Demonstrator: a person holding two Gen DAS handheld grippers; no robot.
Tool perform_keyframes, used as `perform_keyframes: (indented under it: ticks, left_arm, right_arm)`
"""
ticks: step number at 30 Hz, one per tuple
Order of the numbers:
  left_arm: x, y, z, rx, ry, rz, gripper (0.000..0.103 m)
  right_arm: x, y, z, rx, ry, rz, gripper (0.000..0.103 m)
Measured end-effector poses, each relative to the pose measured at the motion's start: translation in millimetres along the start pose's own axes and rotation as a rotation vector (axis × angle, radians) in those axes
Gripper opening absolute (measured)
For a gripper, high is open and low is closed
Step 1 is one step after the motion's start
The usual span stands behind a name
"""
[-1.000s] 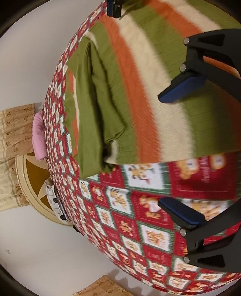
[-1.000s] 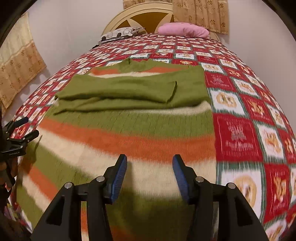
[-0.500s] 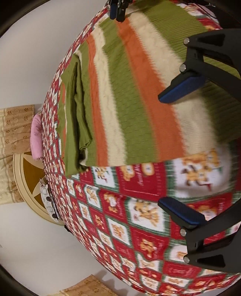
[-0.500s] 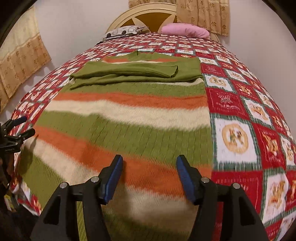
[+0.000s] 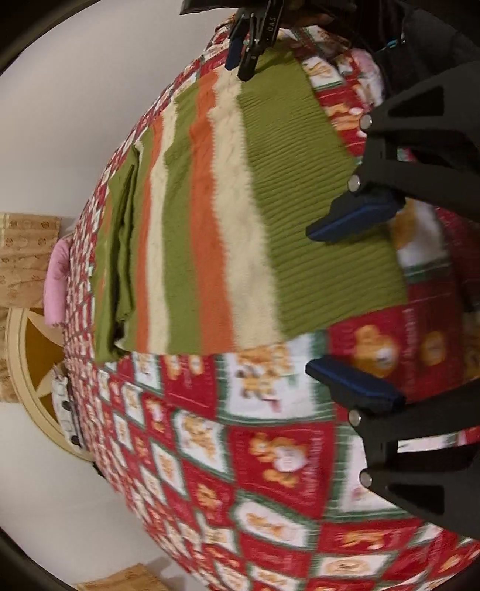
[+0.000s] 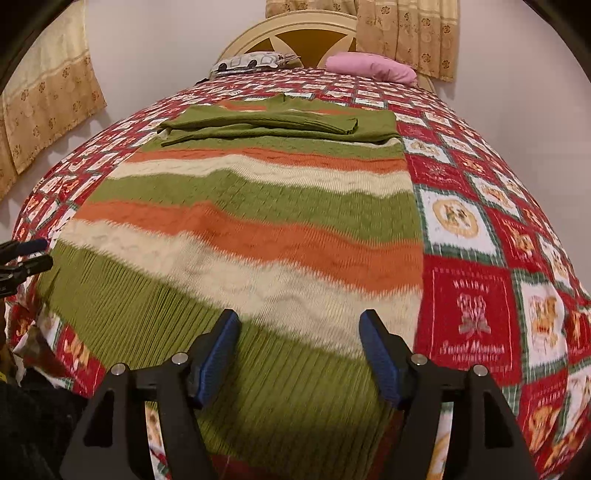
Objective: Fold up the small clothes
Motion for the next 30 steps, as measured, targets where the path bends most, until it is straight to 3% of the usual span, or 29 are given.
perform_keyframes:
  ticks: [4,5,10,11,12,16,20,23,26,29,30]
  left_arm:
    - [3,-1,-11,-0.051,0.047,-0.039,0.052]
    - [4,-2,-12,-0.060,0.053,-0.055,0.043]
    - [5,-4,-11,-0.076,0.033,-0.074,0.037]
    - [4,-5,-12,-0.072,0.032,-0.071,0.018]
    - [4,-5,-12,-0.071,0.035,-0.078,0.008]
    - [-7,-6,-7,-0.054,0.001,-0.097,0.006]
    - [-18,-4,1,-0.049,-0.048,-0.117,0.006]
    - [-15,-3,-1,-0.049,-0.041,-0.120,0.006]
    - [-8,-1,-4,-0.058,-0.021,-0.121,0.006]
    - [-4,1,-8,-0.076,-0.007,-0.123,0.006]
    - [-2,2,-9,-0.080,0.001,-0.121,0.007]
  right_arm:
    - [-9,0,-9,0.020,-0.017,-0.002,0.069]
    - [-11,0,-11,0.033,-0.021,-0.001,0.069]
    - [-19,-2,-16,0.042,-0.038,-0.010,0.069]
    - [-21,-5,-16,0.049,-0.039,-0.018,0.069]
    - [-24,-8,-16,0.065,-0.042,-0.019,0.069]
    - [-39,-25,-17,0.132,-0.063,-0.033,0.069]
    - [-50,-48,-28,0.247,-0.011,0.000,0.068]
    - [-55,-54,-37,0.263,0.006,-0.011,0.067]
    - [-55,-52,-44,0.269,0.031,0.006,0.053]
    - [-55,-45,-46,0.252,0.032,0.026,0.051]
    - [-55,-43,-46,0.247,0.030,0.026,0.042]
Point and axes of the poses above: each gripper's, at about its wrist camera, not at the fingertips, and x roughly the way its jaws point, y to its left, z to its top, the point moved 3 cm from there along x, roughly the way its jaws point, and after that the axes turned 10 degrees about -y, right-handed, at the moved point
